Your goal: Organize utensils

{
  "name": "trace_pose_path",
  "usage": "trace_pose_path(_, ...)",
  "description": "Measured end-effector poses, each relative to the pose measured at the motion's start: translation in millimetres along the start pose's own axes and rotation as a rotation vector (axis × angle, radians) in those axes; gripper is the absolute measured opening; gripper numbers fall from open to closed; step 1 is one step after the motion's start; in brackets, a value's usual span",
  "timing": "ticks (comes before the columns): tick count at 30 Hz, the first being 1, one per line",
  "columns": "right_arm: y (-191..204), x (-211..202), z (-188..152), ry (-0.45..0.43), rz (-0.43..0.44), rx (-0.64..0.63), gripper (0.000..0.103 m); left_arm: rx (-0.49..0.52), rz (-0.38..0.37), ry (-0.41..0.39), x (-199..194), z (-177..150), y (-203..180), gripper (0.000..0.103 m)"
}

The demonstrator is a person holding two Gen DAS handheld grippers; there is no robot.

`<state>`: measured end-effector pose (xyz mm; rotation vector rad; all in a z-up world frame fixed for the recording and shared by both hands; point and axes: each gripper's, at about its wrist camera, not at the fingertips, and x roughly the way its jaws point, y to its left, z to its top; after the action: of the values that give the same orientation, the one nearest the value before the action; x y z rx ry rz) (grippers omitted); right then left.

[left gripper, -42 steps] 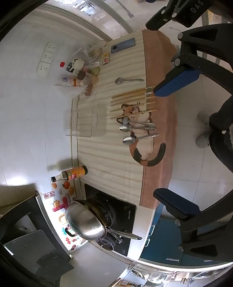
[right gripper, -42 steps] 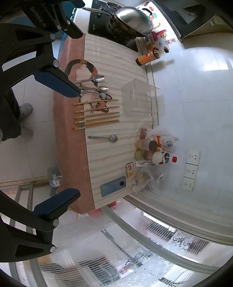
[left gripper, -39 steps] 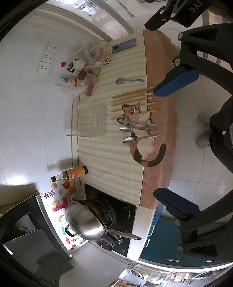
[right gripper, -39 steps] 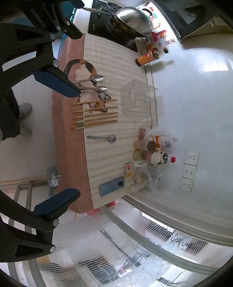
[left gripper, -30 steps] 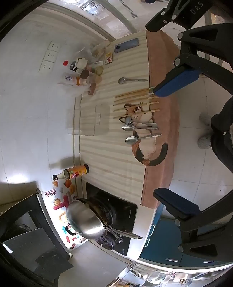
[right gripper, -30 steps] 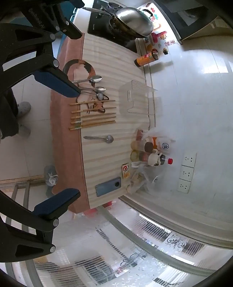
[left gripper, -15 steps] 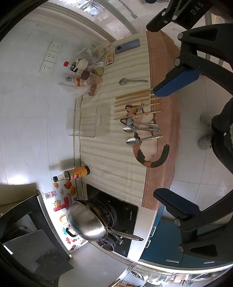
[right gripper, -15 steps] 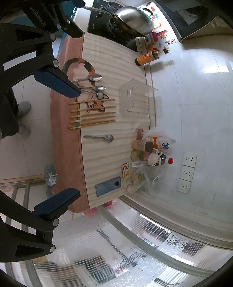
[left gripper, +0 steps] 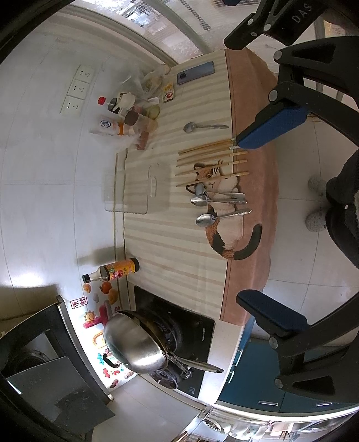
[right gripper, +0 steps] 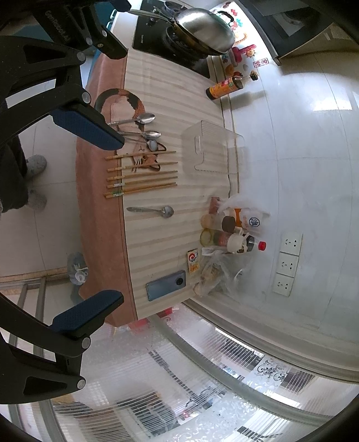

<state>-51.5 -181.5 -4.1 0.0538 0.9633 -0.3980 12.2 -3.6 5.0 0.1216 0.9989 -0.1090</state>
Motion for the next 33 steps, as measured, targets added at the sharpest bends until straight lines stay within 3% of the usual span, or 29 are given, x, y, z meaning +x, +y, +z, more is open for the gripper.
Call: trace_pose_path(33, -1.6, -3.4, -1.5, 0.003, 0.006, 0.004, 0.102, 0.002, -0.003, -0.002, -0.7, 0.1, 1.7, 0.103)
